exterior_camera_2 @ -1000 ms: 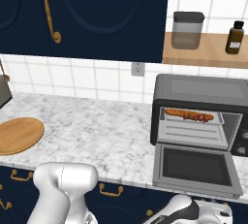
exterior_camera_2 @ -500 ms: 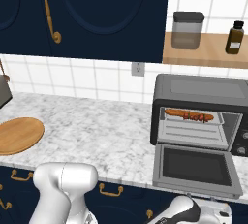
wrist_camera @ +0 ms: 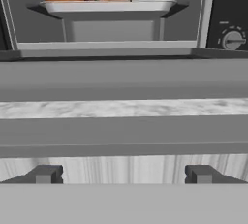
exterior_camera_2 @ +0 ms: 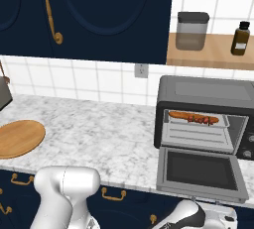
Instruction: Pick up the kebab skewer and baguette bread, and place them inside the toaster oven. Close the toaster oven door and start by setting the timer.
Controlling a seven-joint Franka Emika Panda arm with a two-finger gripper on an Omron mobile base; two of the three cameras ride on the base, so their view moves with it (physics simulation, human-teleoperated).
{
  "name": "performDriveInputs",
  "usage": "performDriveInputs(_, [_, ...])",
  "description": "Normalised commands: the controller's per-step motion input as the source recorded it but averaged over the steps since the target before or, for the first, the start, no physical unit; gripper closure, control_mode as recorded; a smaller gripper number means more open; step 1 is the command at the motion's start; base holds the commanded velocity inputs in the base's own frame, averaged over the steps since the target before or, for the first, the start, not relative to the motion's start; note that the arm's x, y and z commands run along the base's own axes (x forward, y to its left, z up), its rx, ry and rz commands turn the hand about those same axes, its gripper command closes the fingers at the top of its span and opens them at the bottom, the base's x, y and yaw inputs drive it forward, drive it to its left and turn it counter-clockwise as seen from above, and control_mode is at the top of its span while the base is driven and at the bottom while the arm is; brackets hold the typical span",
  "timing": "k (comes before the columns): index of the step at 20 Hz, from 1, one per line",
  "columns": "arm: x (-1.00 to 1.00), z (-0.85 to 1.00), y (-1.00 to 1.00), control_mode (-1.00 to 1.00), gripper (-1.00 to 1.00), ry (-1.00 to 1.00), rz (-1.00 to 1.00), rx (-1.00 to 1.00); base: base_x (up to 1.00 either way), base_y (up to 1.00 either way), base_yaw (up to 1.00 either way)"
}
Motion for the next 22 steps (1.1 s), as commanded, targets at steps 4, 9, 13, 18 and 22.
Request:
performDriveInputs(4, [0.04, 0.00, 0.01, -1.00, -1.00, -0.01, 0.00, 0.00, 0.00, 0.00, 0.00])
performDriveInputs(9, [0.14, 0.00, 0.00, -1.00, -1.00, 0.00, 0.00, 0.00, 0.00, 0.00, 0.00])
performDriveInputs(13, [0.32, 0.00, 0.00, -1.00, -1.00, 0.00, 0.00, 0.00, 0.00, 0.00, 0.00])
performDriveInputs(18, [0.13, 0.05, 0.00, -1.00, -1.00, 0.00, 0.00, 0.00, 0.00, 0.00, 0.00])
performDriveInputs(22, [0.07, 0.30, 0.00, -1.00, -1.00, -0.04, 0.00, 0.00, 0.00, 0.00, 0.00])
